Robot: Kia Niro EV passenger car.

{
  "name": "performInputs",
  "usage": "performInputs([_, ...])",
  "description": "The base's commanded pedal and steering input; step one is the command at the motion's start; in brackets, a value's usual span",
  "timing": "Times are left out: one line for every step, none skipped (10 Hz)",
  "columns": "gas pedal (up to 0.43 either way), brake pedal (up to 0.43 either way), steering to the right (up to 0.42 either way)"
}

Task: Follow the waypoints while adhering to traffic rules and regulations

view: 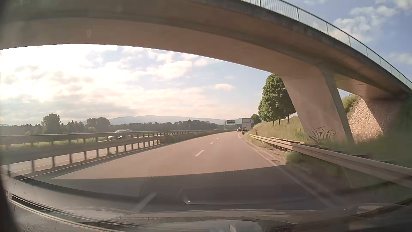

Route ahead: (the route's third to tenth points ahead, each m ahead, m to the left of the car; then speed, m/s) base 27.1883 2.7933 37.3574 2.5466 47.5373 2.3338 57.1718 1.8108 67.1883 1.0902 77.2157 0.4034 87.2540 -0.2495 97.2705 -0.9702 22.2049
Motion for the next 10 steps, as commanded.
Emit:
performInputs([0.268, 0.0, 0.005])
performInputs([0.268, 0.0, 0.006])
performInputs([0.268, 0.0, 0.006])
performInputs([0.268, 0.0, 0.006])
performInputs([0.268, 0.0, 0.006])
performInputs([0.268, 0.0, 0.005])
performInputs([0.268, 0.0, 0.005])
performInputs([0.268, 0.0, 0.005])
performInputs([0.268, 0.0, 0.005])
performInputs([0.268, 0.0, 0.005])
